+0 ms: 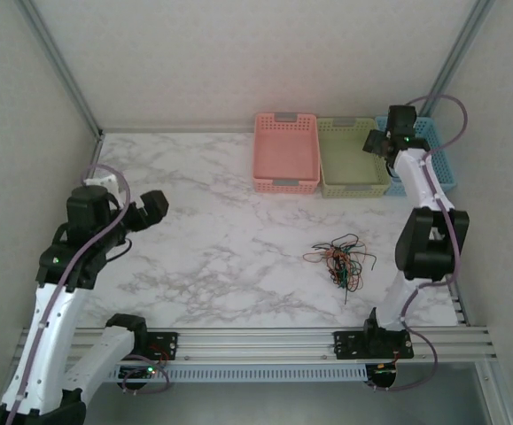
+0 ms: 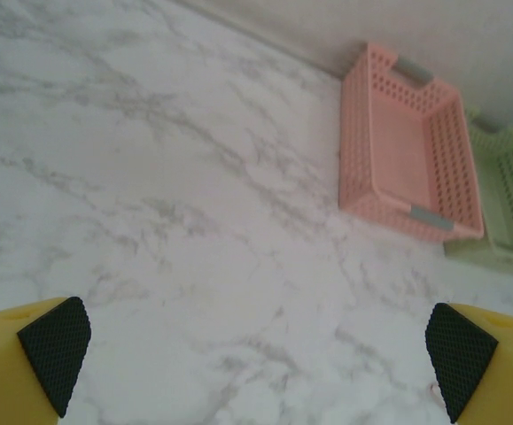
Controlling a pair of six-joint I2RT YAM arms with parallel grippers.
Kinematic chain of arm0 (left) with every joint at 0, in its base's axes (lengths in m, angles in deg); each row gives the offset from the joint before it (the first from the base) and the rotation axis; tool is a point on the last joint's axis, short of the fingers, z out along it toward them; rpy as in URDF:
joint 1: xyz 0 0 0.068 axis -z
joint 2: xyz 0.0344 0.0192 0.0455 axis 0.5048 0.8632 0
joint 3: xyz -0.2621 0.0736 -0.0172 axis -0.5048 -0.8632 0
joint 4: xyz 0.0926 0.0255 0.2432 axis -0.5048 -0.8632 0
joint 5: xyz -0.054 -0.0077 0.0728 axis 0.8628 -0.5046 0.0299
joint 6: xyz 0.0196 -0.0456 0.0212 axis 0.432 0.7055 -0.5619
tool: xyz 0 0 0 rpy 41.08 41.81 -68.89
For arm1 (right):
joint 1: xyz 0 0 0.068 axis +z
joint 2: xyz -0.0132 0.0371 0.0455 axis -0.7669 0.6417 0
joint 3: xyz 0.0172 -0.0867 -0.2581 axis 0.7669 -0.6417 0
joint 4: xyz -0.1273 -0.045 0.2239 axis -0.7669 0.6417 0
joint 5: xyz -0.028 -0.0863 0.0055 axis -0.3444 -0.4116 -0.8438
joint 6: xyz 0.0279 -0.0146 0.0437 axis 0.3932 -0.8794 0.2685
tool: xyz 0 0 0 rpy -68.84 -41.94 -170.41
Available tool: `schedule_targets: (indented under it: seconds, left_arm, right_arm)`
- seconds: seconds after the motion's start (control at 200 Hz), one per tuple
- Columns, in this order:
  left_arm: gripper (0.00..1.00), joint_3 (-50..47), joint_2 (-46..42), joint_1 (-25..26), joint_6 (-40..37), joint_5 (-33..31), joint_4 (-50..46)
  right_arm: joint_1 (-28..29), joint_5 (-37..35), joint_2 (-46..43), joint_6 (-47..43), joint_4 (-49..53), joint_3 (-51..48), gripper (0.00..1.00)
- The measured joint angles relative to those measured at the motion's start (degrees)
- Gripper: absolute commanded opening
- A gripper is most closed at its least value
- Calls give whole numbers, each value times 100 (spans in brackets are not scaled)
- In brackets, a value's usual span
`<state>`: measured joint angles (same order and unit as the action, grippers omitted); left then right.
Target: Untangle the cables
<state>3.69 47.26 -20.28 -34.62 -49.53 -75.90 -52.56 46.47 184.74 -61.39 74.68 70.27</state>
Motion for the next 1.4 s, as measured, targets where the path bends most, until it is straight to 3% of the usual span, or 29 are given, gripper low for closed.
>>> schedule_targets:
  seconds: [0.255,0.606,0.741,0.956,1.136,1.306,1.397]
  left_arm:
    - [100,-584,-1071,42,-254,-79,-409]
    - [100,-911,-1167,52,-254,-120,-413]
    - [100,-916,-1172,52,-254,-146,-413]
    - [100,-916,-1176,52,-254,-166,-411]
    - [100,-918,-1176,52,-254,-164,-411]
    - [100,-931,-1145,52,-256,-164,-404]
    - [100,-933,-1145,52,-256,-162,-402]
  right_arm:
    - [-140,7,1963,-24,1233,2549,79]
    - [-199,262,3681,-345,2433,4782,62]
    - [-229,264,3827,-529,2621,4964,61]
    - [-295,319,3856,-719,2710,4964,49]
    - [-341,328,3919,-787,2710,4966,47]
    - [-354,461,4011,-822,2715,4964,35]
    - [-356,481,4017,-863,2732,4964,22]
